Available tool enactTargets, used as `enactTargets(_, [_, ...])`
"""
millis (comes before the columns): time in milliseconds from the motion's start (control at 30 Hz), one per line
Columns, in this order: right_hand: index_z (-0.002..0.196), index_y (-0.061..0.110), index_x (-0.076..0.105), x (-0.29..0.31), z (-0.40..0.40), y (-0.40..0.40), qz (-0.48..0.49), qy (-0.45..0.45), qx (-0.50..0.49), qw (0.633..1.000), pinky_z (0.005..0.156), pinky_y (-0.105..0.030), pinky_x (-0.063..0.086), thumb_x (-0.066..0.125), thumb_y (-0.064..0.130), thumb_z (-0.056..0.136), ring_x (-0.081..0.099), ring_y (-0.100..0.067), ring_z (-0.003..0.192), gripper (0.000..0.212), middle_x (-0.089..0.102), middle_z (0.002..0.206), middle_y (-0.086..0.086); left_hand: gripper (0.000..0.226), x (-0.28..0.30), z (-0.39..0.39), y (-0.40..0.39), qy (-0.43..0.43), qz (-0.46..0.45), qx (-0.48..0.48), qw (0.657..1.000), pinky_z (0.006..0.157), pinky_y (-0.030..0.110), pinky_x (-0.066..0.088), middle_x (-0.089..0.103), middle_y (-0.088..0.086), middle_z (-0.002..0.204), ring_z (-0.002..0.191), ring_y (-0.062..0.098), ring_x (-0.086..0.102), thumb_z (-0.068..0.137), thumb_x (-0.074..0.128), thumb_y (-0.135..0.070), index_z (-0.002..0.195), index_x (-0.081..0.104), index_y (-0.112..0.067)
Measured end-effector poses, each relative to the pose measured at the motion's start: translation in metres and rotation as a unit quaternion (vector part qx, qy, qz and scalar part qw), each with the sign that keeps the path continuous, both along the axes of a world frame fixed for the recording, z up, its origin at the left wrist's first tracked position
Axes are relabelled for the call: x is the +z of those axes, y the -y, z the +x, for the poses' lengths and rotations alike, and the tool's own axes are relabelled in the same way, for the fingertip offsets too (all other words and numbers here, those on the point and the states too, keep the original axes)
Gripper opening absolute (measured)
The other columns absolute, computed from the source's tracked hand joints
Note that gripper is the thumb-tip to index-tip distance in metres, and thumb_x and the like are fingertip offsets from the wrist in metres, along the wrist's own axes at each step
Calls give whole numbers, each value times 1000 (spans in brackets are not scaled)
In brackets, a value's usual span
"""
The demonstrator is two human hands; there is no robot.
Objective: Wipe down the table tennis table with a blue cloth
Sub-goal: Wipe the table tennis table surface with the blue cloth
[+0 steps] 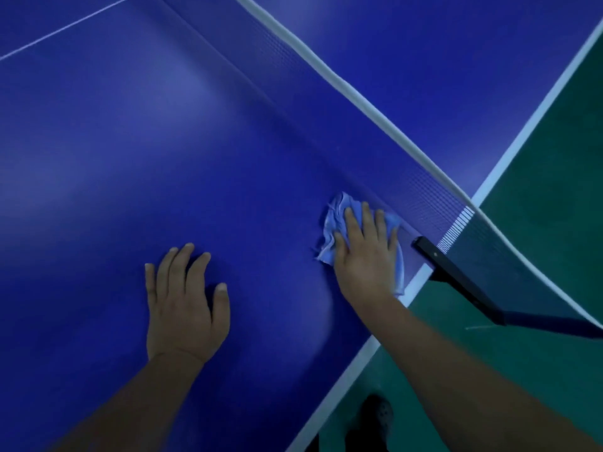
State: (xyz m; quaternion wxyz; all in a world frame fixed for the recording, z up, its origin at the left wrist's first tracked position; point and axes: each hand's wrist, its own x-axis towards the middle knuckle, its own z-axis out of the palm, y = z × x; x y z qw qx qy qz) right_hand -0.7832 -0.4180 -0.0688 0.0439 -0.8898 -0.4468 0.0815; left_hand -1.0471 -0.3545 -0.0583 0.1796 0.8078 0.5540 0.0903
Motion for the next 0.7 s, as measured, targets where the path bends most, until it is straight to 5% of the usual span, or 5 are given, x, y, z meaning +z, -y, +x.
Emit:
enactTargets(267, [156, 24, 28, -1, 7, -44, 3, -37, 65, 997, 122, -50, 6, 36, 39, 105, 10, -27, 153, 54, 19, 166, -4, 60, 7, 6, 27, 29, 13, -32, 999, 123, 49, 0, 38, 19, 149, 144, 35, 27, 92, 36, -39, 135, 48, 1])
enactTargets(567, [137, 6, 57, 2, 41, 87, 54, -39, 29, 997, 103, -54, 43, 70, 4, 83, 47, -38, 136, 55, 50, 147, -18, 52, 2, 55, 125, 54, -32, -110, 992, 122, 56, 8, 46, 16, 146, 142, 32, 33, 91, 41, -34, 129, 58, -3])
enactTargets(700, [136, -1, 55, 1, 67, 163, 12, -98, -64, 993, 93, -39, 47, 63, -8, 86, 58, -40, 116, 51, 53, 138, -25, 53, -8, 55, 127, 31, -27, -131, 991, 122, 55, 6, 43, 16, 148, 144, 32, 30, 92, 40, -35, 132, 55, -4])
